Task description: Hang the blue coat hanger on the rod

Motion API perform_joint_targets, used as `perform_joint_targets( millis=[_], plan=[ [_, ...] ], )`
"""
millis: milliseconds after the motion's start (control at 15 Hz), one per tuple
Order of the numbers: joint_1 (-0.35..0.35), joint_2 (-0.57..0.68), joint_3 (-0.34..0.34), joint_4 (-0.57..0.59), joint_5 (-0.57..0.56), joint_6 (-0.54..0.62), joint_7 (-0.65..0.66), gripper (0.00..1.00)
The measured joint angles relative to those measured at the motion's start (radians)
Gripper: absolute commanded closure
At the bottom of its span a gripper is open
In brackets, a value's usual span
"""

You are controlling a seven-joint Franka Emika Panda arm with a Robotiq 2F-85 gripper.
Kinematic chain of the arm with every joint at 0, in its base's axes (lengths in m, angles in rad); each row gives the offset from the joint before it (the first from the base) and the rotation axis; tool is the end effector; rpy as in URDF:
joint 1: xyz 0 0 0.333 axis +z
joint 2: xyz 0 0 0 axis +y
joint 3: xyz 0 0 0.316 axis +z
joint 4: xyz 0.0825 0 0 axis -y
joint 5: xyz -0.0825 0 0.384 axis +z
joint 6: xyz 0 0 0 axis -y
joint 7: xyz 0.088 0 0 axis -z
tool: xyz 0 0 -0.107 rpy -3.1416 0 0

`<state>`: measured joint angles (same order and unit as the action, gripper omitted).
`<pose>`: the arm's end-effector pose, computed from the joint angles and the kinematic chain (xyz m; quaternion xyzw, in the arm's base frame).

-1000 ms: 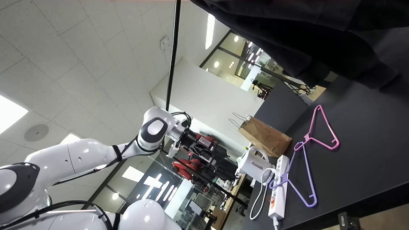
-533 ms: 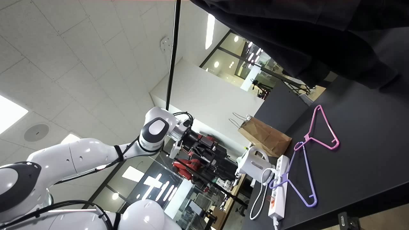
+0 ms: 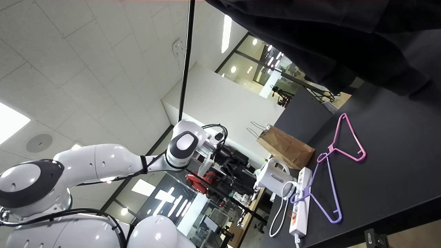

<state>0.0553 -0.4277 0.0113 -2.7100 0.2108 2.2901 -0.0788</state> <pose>0.3767 0.0296 0.3605 -0.9970 -0.0029 -0.0045 0.0770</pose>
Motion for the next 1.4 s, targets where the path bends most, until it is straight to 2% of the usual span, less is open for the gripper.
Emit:
perform_joint_targets(
  millis=[400,667,1200,1400],
  plan=[
    [0.0,0.153,-0.034,-0.003,-0.117,0.083,-0.239,0.0],
    [-0.002,0.199,-0.04,0.006,-0.135,0.094,-0.273,0.0],
    [-0.002,0.201,-0.041,0.011,-0.135,0.094,-0.277,0.0],
    [0.001,0.201,-0.041,0.004,-0.162,0.094,-0.352,0.0]
  ],
)
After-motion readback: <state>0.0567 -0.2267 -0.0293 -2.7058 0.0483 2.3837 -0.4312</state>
